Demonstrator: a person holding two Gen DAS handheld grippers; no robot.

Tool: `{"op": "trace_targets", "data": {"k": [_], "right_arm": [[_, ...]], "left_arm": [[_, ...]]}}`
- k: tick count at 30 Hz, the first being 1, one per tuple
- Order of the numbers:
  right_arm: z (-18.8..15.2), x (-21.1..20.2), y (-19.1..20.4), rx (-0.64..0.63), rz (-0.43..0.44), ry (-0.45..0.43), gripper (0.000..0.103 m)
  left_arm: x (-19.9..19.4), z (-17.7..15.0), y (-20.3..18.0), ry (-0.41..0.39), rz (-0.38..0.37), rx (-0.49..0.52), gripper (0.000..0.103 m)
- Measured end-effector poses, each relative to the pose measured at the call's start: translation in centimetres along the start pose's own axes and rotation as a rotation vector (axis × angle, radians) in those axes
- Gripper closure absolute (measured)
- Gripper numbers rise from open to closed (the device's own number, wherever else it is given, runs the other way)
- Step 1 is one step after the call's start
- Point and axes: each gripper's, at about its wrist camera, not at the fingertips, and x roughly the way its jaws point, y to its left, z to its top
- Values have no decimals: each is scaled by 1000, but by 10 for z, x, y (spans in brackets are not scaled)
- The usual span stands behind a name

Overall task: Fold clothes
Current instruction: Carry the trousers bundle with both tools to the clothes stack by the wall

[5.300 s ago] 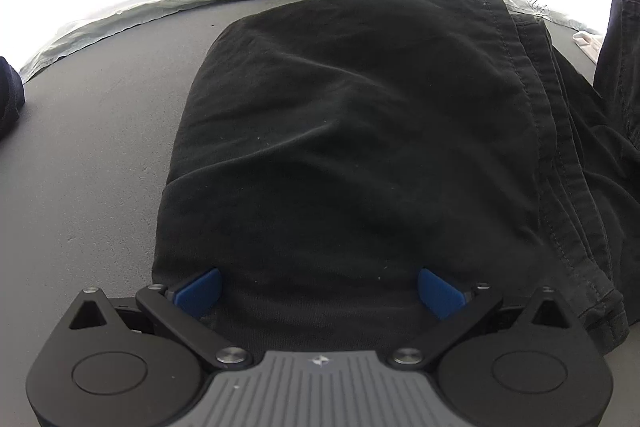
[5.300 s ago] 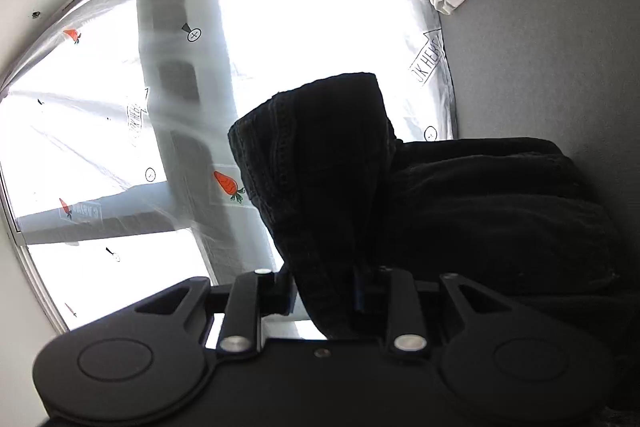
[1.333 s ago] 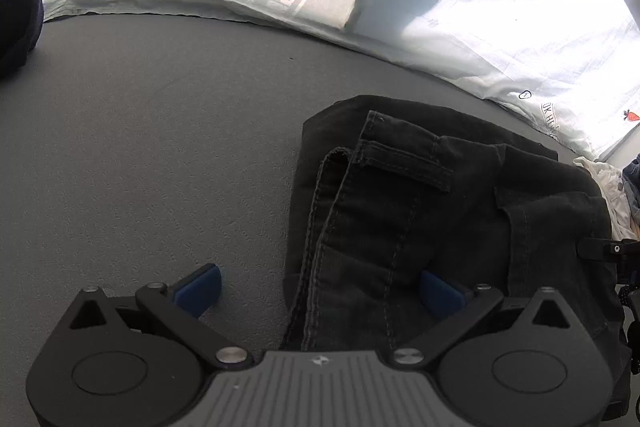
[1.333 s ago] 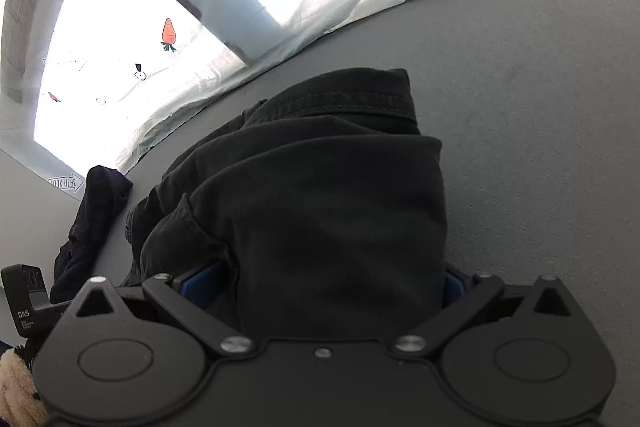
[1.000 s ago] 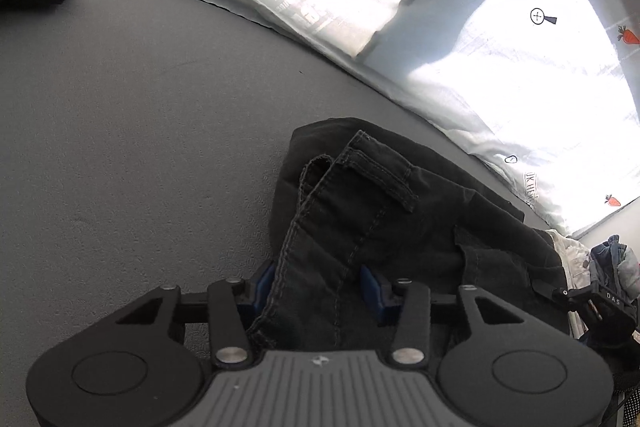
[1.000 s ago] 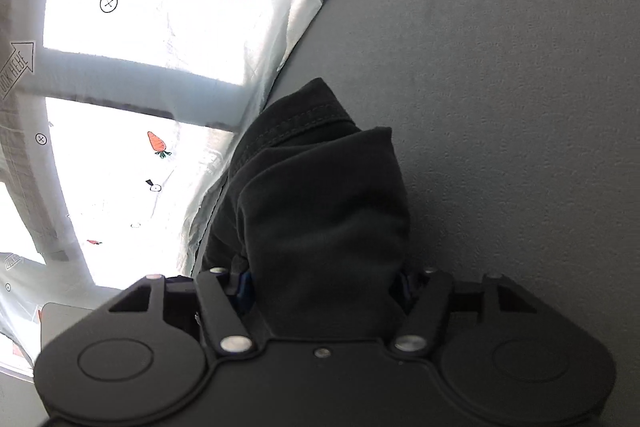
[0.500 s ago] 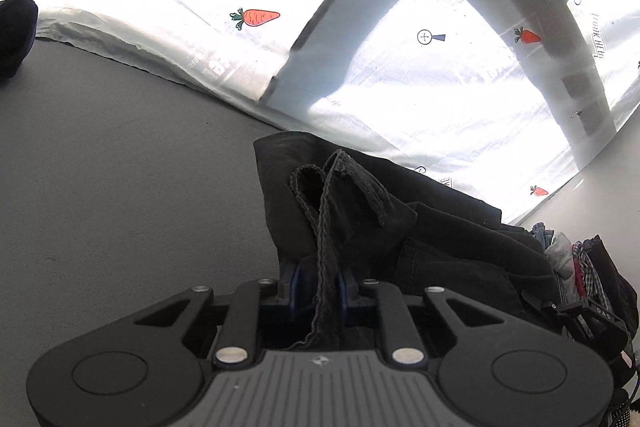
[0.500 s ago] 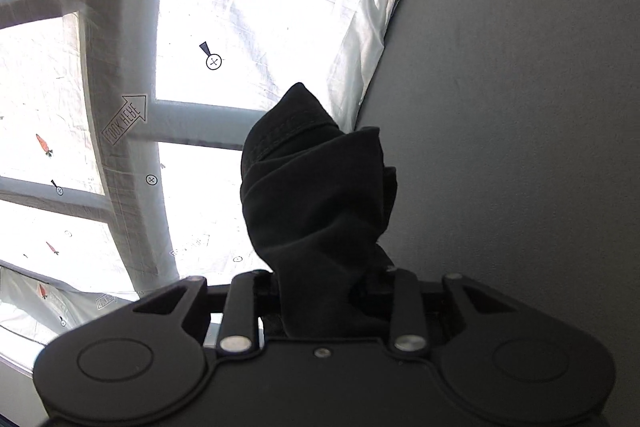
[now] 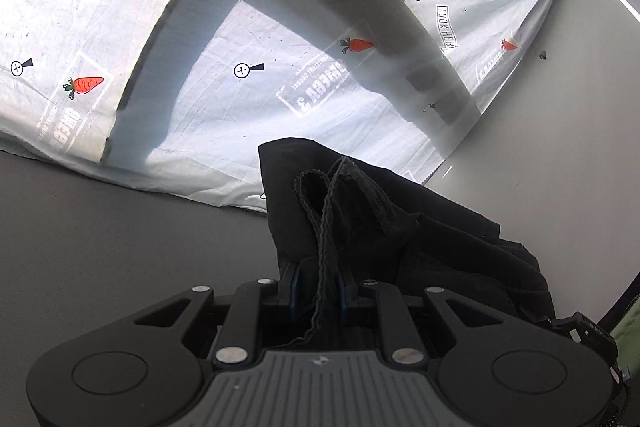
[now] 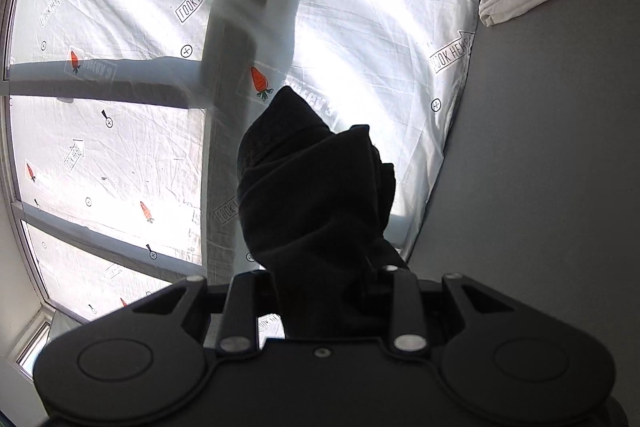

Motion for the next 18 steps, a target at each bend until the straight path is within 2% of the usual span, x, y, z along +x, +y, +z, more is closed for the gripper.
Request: {"op": "trace_targets", "data": {"k": [3,6,13,18], "right_arm": [[16,-35,-2,8,14,-67,73],[42,-62,-10,27,27,-96,73],[139,-110,-33,46,111,-108,72],[210,-139,-37,81,158,-150,72]], "left_arm": [[21,1,-30,12,-73,24,84],[47,-2,-63,11,-102,68,84],[131,-13,-148,-17,-126,87,84],[192,2,-208,-32,-140,135,84]]}}
